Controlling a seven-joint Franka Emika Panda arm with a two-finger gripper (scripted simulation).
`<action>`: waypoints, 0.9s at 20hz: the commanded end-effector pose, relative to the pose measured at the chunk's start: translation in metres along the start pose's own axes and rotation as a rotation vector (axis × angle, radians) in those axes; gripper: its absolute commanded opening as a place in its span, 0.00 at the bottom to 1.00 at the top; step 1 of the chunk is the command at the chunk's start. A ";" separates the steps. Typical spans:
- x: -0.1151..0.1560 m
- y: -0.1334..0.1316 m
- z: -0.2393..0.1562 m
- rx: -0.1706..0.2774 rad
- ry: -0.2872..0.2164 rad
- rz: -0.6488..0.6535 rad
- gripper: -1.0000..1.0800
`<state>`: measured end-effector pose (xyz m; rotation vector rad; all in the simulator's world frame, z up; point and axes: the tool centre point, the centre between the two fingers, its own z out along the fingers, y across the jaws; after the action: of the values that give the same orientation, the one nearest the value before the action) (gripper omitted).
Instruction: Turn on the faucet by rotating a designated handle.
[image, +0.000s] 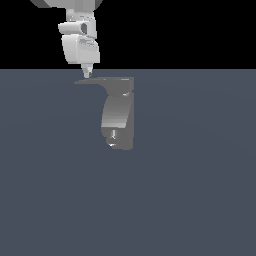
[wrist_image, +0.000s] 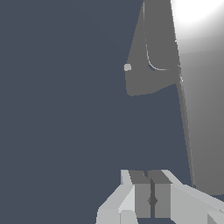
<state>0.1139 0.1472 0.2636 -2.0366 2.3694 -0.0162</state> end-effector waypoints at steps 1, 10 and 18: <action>0.000 0.006 0.001 -0.001 0.000 0.001 0.00; 0.001 0.029 0.004 -0.005 0.002 0.004 0.00; 0.002 0.052 0.007 -0.010 0.003 0.007 0.00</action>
<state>0.0698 0.1552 0.2608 -2.0292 2.3712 -0.0173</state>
